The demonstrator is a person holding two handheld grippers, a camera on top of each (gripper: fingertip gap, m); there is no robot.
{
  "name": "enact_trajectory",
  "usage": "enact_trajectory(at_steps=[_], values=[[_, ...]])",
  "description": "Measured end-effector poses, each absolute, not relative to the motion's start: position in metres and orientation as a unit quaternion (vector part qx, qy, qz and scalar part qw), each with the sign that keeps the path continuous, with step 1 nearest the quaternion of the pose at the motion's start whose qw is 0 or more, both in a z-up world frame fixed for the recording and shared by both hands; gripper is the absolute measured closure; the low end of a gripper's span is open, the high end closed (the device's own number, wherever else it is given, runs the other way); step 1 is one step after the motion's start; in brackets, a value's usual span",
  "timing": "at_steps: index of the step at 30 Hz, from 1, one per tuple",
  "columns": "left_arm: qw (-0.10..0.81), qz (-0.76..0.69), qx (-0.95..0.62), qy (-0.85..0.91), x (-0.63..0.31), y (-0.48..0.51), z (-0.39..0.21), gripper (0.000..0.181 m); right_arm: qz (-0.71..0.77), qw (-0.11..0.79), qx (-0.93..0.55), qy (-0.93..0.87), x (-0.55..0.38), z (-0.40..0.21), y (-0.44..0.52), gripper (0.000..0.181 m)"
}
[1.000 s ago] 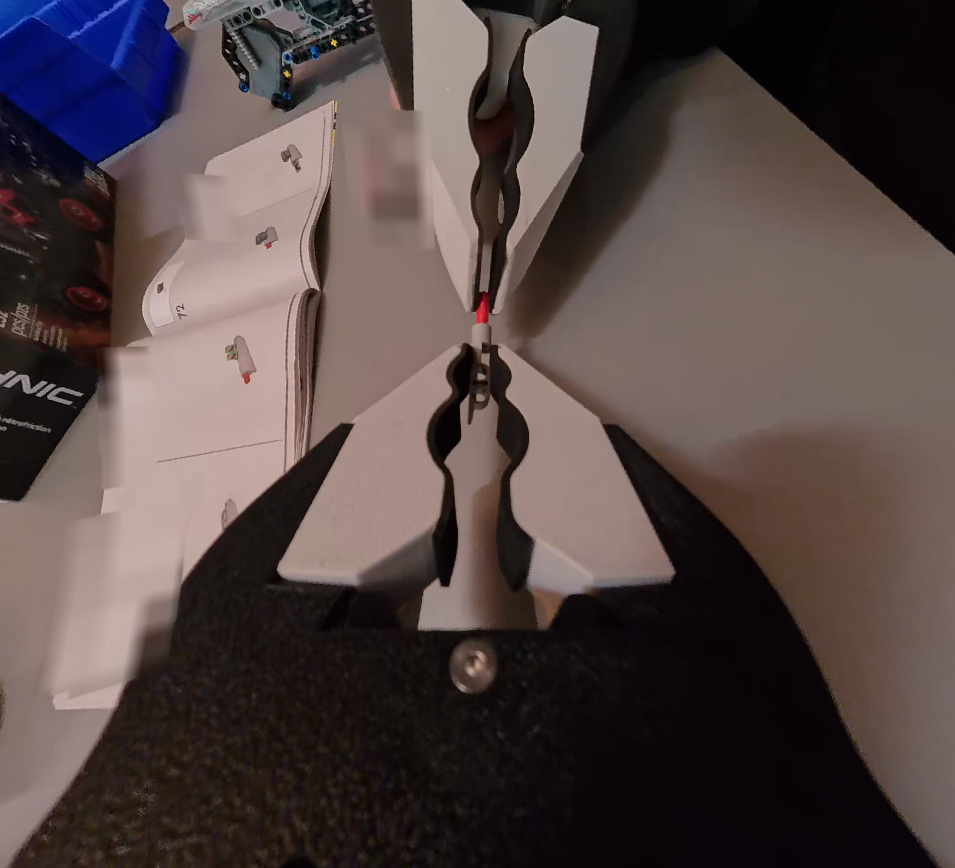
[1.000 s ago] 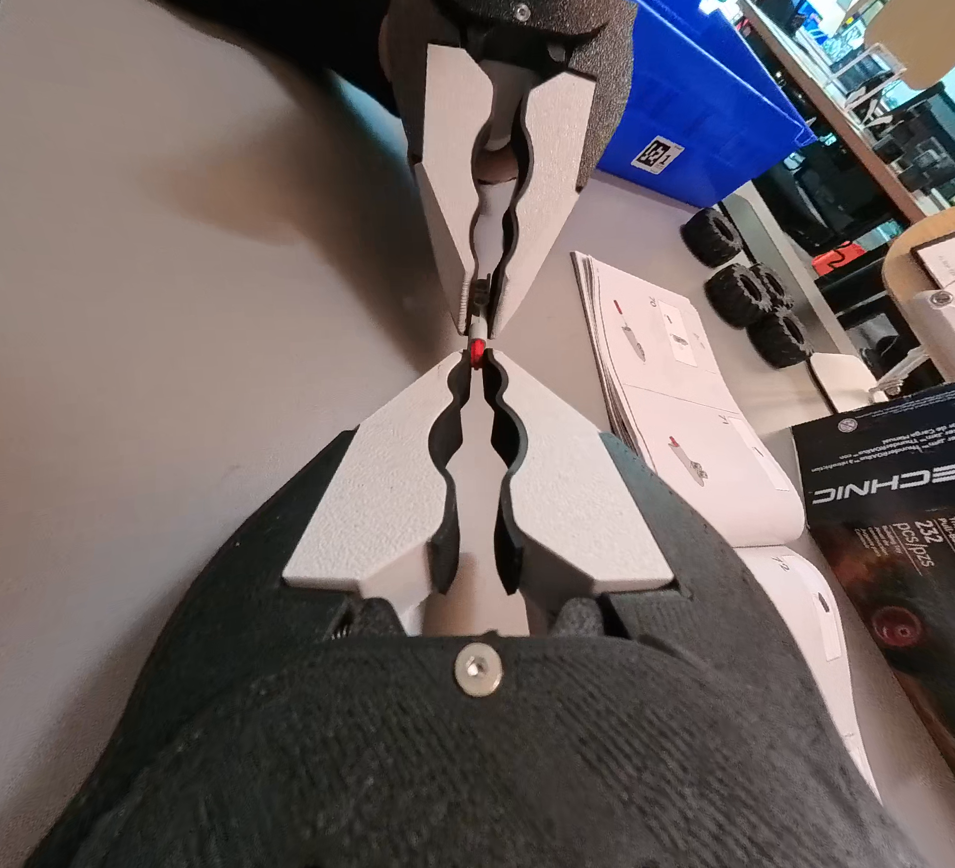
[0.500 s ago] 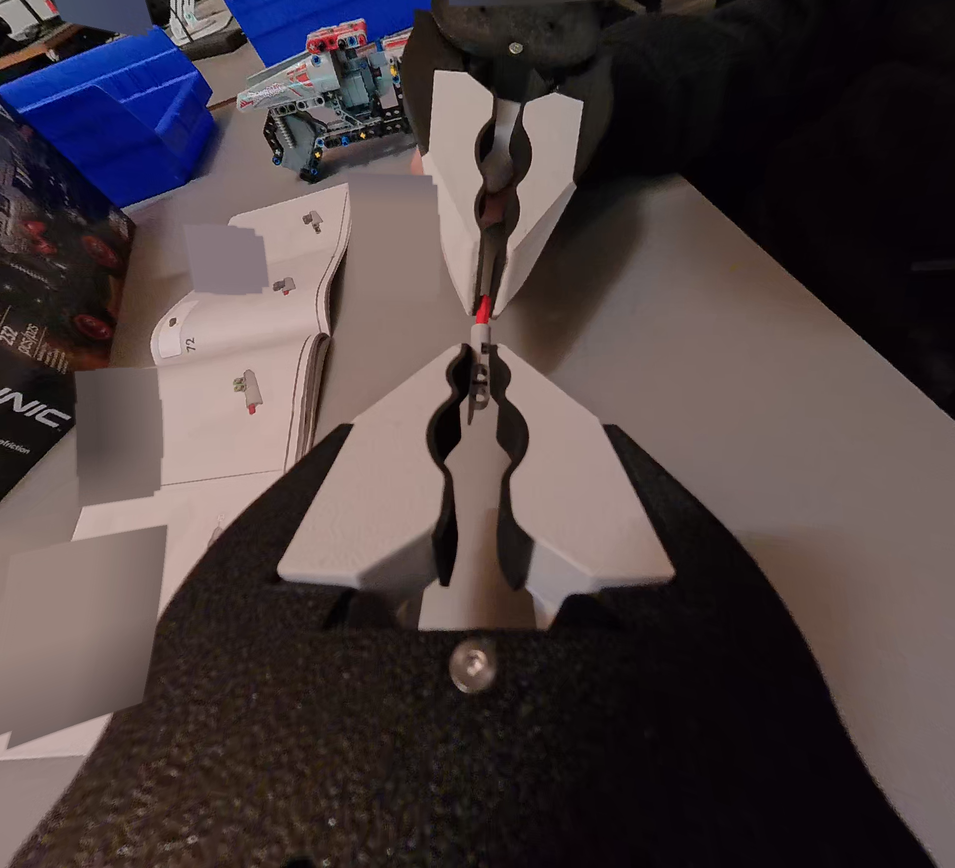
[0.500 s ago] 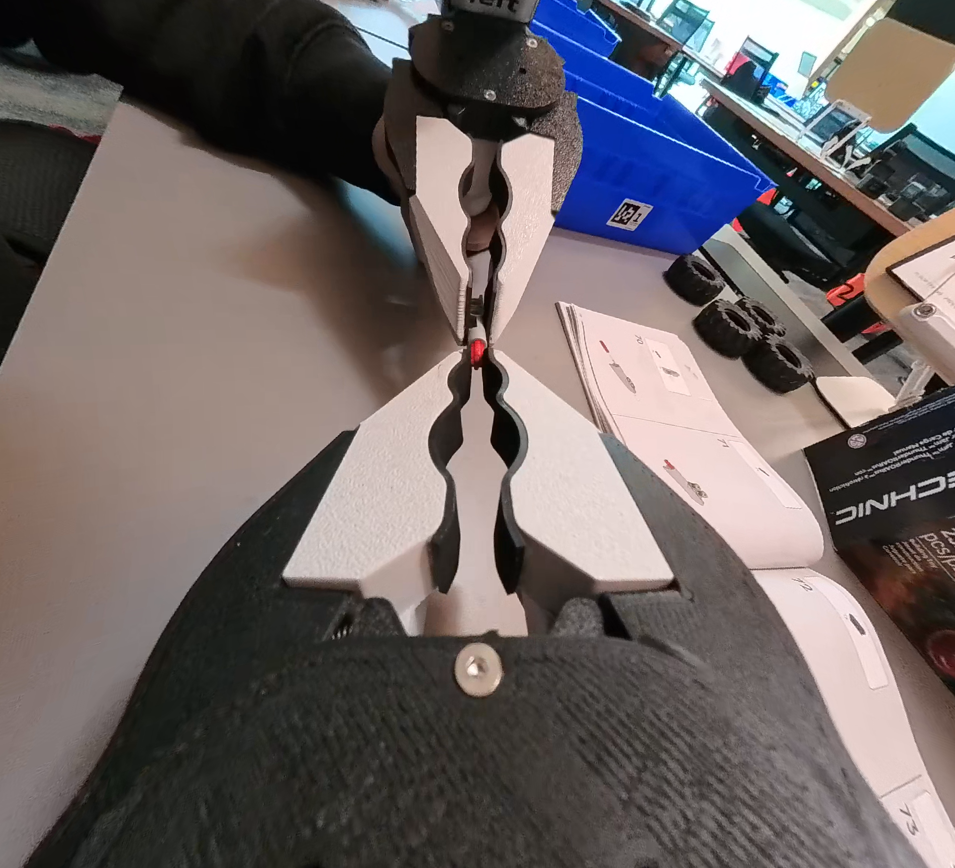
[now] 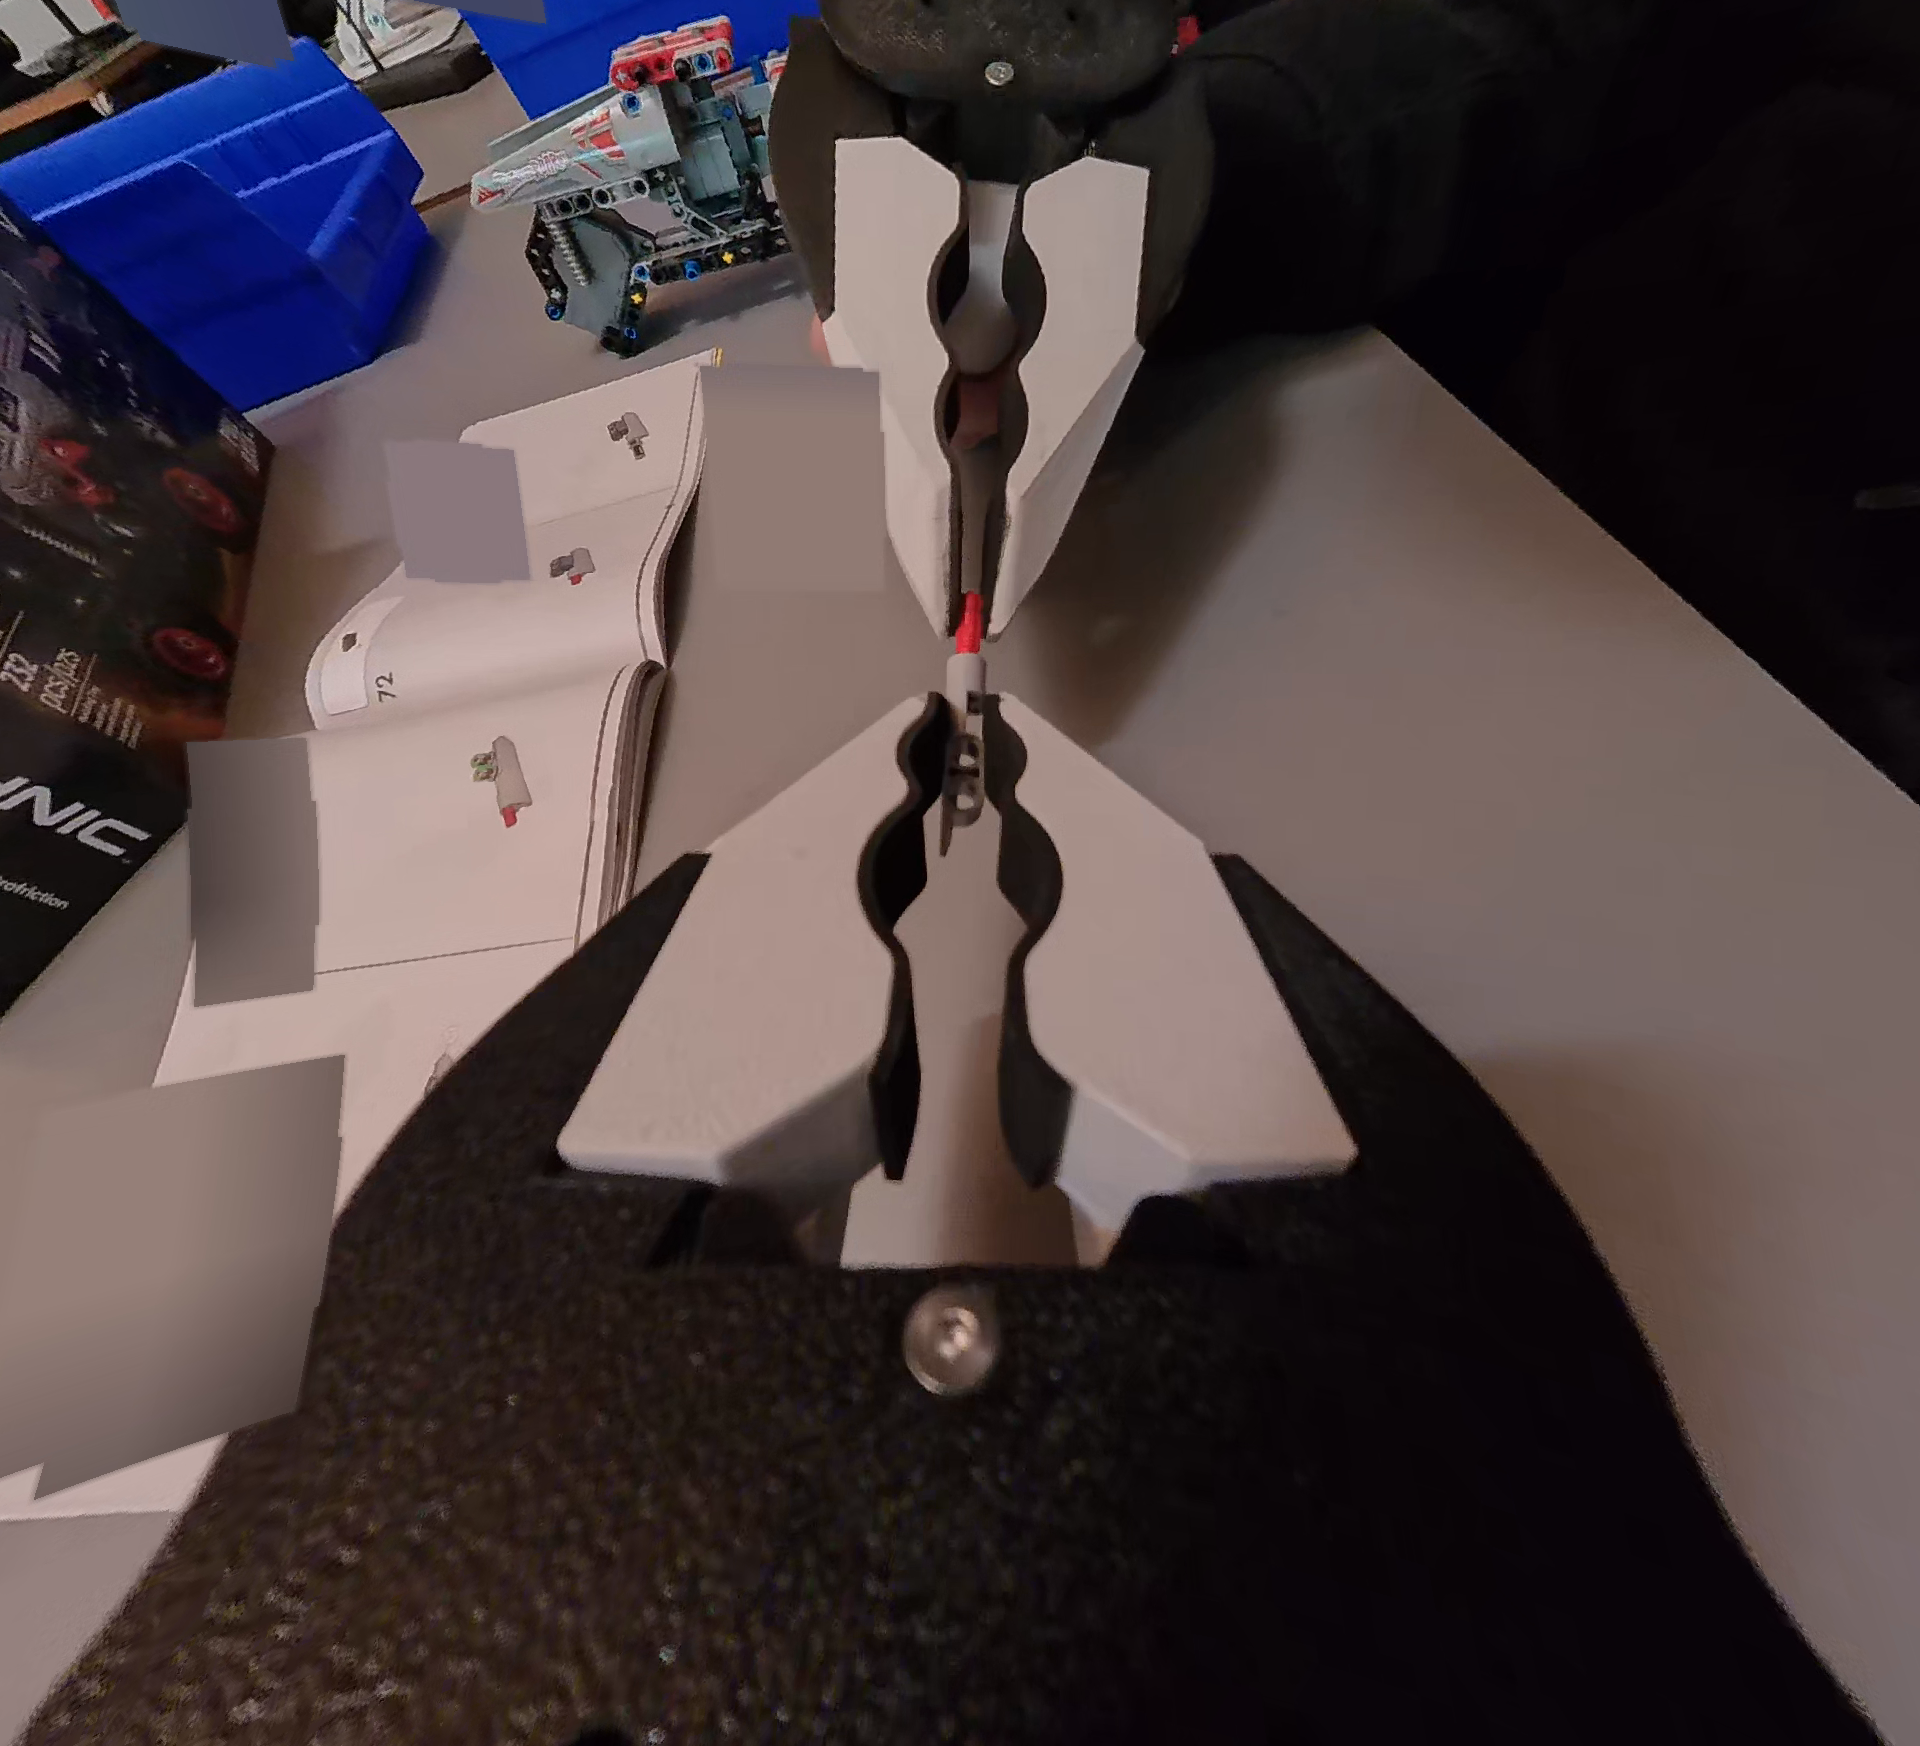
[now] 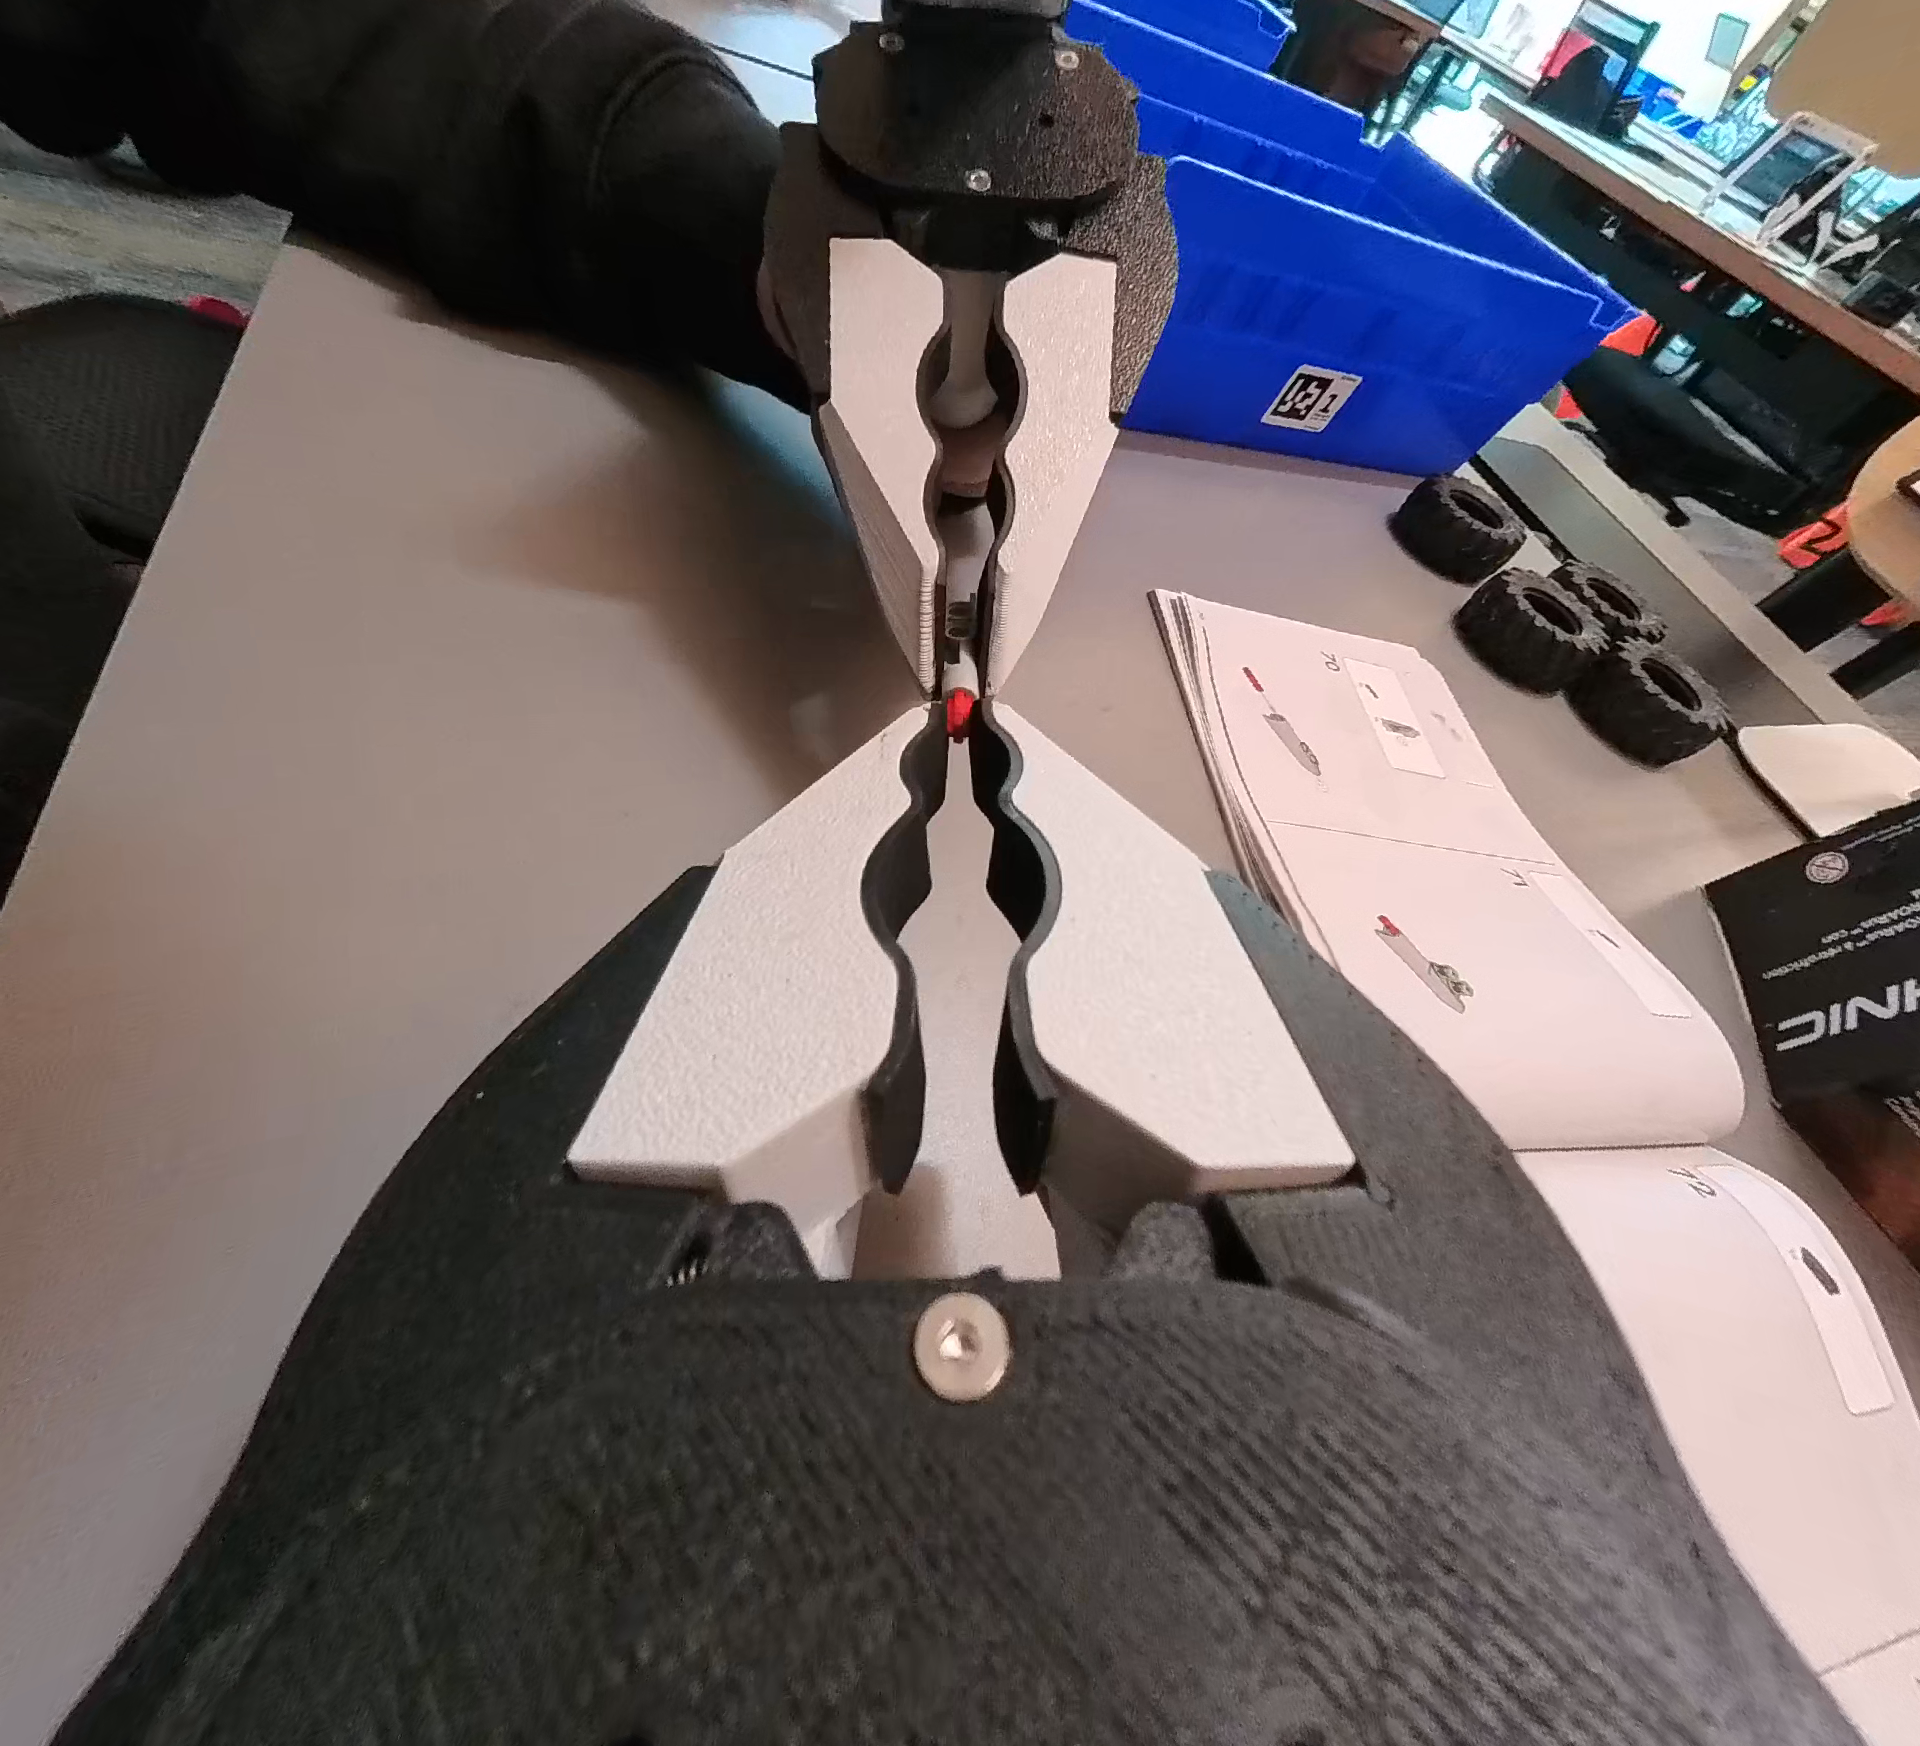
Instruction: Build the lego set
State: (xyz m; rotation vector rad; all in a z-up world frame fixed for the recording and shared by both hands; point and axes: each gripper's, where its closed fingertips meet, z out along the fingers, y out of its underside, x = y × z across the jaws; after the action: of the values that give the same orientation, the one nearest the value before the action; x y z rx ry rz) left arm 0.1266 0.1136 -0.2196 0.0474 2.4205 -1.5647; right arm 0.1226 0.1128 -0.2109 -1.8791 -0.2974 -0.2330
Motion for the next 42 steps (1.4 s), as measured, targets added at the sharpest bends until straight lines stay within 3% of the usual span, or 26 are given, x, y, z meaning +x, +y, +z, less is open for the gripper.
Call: enact_trajectory(at_steps=[42], values=[[0.089,-0.625,-0.026,0.775,0.124,0.112,-0.182,0.177,-0.045,0.668,-0.738,-0.086,0.121,-0.176,0.111,0.178]])
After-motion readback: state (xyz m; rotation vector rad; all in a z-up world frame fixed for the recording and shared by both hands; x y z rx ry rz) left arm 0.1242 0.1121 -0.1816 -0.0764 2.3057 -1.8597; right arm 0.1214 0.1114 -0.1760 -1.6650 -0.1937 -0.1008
